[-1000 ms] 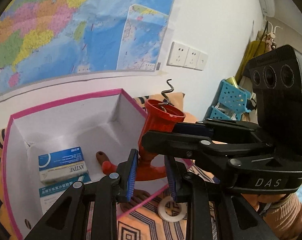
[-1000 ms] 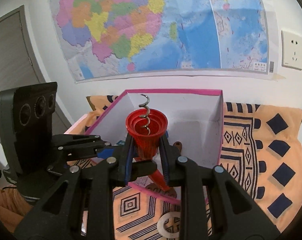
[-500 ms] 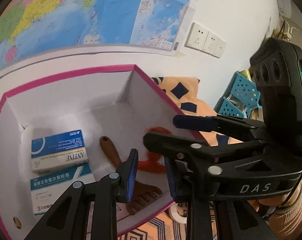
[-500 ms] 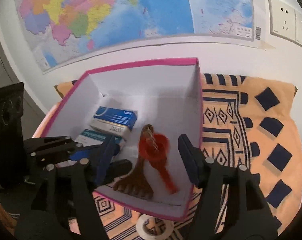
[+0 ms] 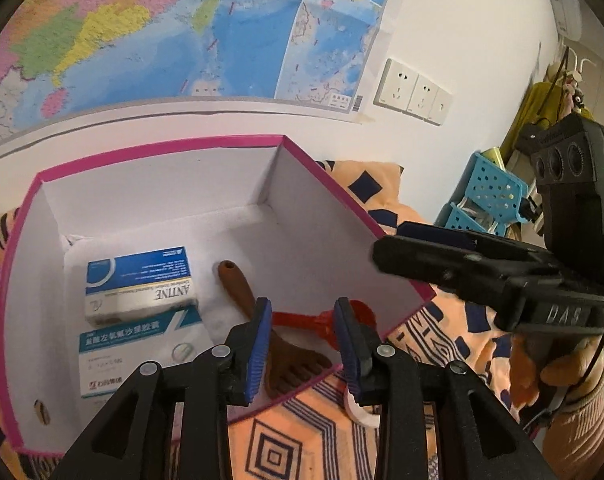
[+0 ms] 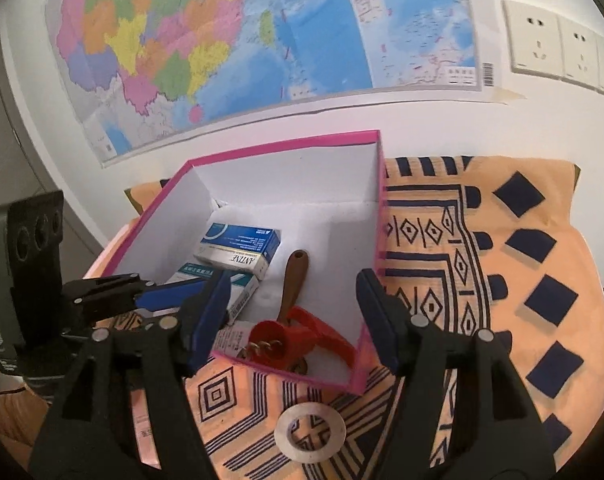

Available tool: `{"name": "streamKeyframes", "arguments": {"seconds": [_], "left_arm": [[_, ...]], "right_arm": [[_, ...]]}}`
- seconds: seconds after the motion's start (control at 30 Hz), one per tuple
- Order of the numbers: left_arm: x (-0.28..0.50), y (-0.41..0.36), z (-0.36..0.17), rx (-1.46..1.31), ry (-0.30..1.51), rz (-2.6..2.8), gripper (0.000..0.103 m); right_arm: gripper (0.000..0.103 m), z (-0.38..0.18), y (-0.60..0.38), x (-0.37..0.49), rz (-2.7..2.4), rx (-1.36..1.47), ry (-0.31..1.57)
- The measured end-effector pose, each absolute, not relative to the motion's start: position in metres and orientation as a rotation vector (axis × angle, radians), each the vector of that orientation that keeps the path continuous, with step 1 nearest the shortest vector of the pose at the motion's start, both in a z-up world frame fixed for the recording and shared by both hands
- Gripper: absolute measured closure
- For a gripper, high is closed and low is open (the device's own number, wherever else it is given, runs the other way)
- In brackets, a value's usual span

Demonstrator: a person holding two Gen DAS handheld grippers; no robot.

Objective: Organize rigid objects
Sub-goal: 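Move the right gripper down to the white tape roll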

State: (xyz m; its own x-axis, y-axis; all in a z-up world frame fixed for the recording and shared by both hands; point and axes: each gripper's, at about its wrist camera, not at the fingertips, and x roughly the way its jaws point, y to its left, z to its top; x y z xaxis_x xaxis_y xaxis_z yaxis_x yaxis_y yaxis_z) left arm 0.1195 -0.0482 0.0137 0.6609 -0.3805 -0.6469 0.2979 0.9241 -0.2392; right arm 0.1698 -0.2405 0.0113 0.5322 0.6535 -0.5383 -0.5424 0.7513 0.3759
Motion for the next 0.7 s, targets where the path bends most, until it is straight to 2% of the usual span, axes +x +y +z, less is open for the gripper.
{"name": "streamKeyframes", "arguments": {"seconds": [0.4, 0.7], "left_arm": [[0.08, -0.043, 0.024, -0.098, 0.679, -0.429, 0.068], [0.05, -0.045, 0.019, -0.078, 0.671, -0.432, 0.066]], "right_arm": [[0.036, 0.003, -0.27, 0.128, 0.788, 0.222, 0.676], [0.036, -0.035, -0.28, 0.113, 0.772, 0.255, 0.761]]}}
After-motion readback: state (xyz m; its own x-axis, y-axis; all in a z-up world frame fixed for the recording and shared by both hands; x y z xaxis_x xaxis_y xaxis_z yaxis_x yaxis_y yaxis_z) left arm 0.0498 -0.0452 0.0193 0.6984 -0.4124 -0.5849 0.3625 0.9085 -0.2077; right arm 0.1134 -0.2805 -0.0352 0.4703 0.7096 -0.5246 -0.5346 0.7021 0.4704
